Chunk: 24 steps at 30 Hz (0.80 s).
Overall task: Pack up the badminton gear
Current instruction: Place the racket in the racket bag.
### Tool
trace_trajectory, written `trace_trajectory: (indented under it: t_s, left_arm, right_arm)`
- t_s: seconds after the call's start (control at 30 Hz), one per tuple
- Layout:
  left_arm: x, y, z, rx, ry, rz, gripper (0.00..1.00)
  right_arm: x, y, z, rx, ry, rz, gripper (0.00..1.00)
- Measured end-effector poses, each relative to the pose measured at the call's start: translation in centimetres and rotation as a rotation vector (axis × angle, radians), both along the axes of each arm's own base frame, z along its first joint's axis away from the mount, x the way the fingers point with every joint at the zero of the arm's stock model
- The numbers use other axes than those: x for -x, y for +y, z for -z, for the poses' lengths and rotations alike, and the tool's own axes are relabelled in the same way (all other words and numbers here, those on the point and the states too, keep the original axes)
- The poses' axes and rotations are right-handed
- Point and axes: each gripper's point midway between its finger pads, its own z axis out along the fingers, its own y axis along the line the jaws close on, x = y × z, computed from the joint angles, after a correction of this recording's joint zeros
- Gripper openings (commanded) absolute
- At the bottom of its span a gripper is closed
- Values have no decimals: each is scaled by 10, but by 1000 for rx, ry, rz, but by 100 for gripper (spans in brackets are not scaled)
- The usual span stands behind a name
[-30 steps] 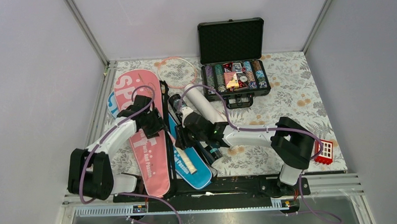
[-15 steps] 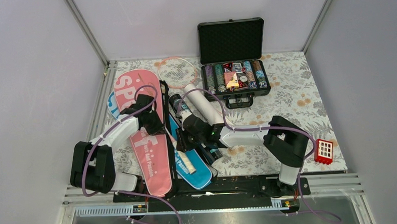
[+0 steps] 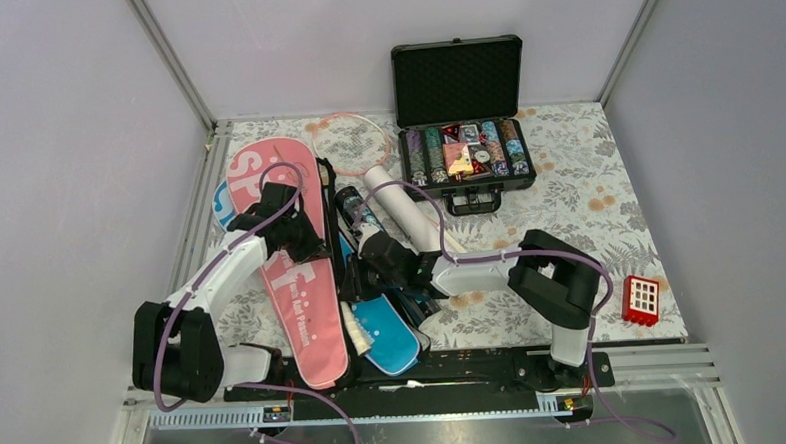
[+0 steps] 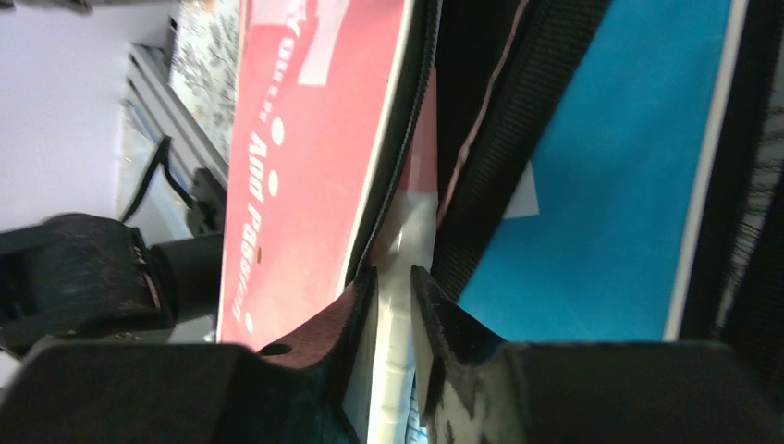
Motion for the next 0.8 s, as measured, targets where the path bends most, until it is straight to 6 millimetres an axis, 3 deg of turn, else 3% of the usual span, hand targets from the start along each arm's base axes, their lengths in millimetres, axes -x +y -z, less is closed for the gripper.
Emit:
trace_trajectory:
  t_s: [0.27,0.37,0.47,0.53,0.63,0.8]
  left_arm:
    - [-2,-8,-14,78,-33,-42,0]
    - [-2,-9,-14,96,-43,-61,0]
    - [-1,-8,-11,96,-35,-71,35]
    - [0,-7,-10,93,-27,-74,50]
    - [6,0,-7,59,-6,-76,66]
    - [12,32,-21,-64,12,-156,72]
  right_arm:
    - [-10,17,-6,-108,28,85,22]
    - [-14,19,-6,-135,35,119,28]
    - [-15,19,-5,-131,31,135,41]
    - [-17,12,-1,-93,19,156,48]
    - [-19,-6,5,-4,5,187,58]
    - [-15,-23,-14,29,-19,194,63]
